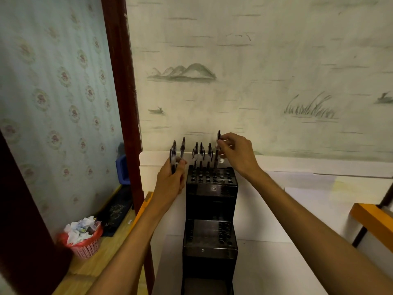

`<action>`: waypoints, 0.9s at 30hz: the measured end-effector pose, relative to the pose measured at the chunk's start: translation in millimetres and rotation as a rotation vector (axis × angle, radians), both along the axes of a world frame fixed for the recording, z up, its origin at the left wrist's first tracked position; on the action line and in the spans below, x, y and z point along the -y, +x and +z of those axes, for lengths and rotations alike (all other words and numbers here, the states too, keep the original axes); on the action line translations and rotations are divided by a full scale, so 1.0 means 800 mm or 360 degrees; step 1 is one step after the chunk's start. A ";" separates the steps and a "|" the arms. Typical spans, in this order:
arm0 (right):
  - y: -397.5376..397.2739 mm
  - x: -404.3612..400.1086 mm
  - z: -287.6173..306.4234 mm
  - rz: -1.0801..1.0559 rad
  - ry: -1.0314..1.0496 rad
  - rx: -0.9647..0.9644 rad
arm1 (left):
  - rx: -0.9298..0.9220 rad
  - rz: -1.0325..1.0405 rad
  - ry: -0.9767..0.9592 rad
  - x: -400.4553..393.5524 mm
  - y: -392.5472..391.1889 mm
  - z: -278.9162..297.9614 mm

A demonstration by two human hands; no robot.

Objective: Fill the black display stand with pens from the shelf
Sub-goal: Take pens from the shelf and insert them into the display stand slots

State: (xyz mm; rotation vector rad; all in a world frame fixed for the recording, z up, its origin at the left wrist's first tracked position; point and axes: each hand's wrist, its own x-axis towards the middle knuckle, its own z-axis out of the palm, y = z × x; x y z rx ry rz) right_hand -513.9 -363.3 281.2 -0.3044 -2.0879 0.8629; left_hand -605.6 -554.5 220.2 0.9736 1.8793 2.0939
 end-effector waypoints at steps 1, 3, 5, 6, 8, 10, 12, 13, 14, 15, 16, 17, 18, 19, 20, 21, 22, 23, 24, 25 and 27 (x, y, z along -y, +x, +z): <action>0.000 0.000 0.002 -0.0001 0.0004 0.0016 | -0.0039 0.0017 0.0013 0.000 0.001 0.001; -0.001 -0.001 0.004 -0.0015 0.0095 0.0106 | -0.0113 0.0042 0.0006 -0.001 0.002 0.001; 0.000 0.000 0.000 -0.0062 0.0291 0.0283 | -0.0125 0.0059 -0.0018 -0.003 0.002 0.001; 0.001 0.000 -0.004 -0.0082 0.0351 0.0340 | -0.0091 0.0053 -0.0019 -0.004 0.002 0.000; 0.004 0.000 -0.011 -0.0101 0.0366 0.0359 | 0.0002 0.0029 -0.0002 -0.005 0.003 -0.001; 0.008 0.001 -0.015 -0.0117 0.0358 0.0339 | 0.0045 0.0005 -0.0007 -0.005 0.002 -0.002; 0.009 0.000 -0.014 -0.0122 0.0358 0.0360 | 0.0032 -0.0024 -0.0044 -0.004 0.002 -0.003; 0.009 -0.001 -0.013 -0.0142 0.0371 0.0384 | 0.0008 -0.0039 -0.0059 -0.004 0.002 -0.004; 0.010 -0.002 -0.012 -0.0177 0.0383 0.0400 | -0.0026 -0.0043 -0.0071 -0.004 0.002 -0.004; 0.010 -0.001 -0.011 -0.0218 0.0378 0.0395 | -0.0068 -0.0031 -0.0082 -0.005 0.003 -0.004; 0.011 -0.001 -0.010 -0.0250 0.0355 0.0366 | -0.0105 -0.0009 -0.0085 -0.006 0.004 -0.004; 0.013 0.001 -0.009 -0.0249 0.0309 0.0324 | -0.0124 0.0007 -0.0077 -0.008 0.005 -0.003; 0.014 0.002 -0.007 -0.0194 0.0216 0.0275 | -0.0127 0.0013 -0.0066 -0.009 0.006 -0.003; 0.016 0.005 -0.005 -0.0088 0.0069 0.0230 | -0.0130 0.0008 -0.0061 -0.010 0.006 -0.002; 0.018 0.009 -0.003 0.0048 -0.0113 0.0204 | -0.0139 -0.0004 -0.0061 -0.011 0.007 -0.001; 0.020 0.013 0.001 0.0180 -0.0274 0.0196 | -0.0153 -0.0018 -0.0063 -0.012 0.008 -0.001; 0.021 0.016 0.004 0.0285 -0.0375 0.0201 | -0.0172 -0.0024 -0.0061 -0.013 0.010 0.000; 0.022 0.018 0.006 0.0342 -0.0399 0.0220 | -0.0194 -0.0019 -0.0053 -0.014 0.012 0.000; 0.022 0.020 0.007 0.0361 -0.0378 0.0241 | -0.0212 -0.0008 -0.0040 -0.015 0.014 0.001; 0.022 0.022 0.006 0.0353 -0.0345 0.0255 | -0.0226 0.0003 -0.0027 -0.017 0.016 0.002; 0.022 0.024 0.004 0.0347 -0.0397 0.0239 | -0.0246 -0.0013 -0.0020 -0.020 0.018 0.005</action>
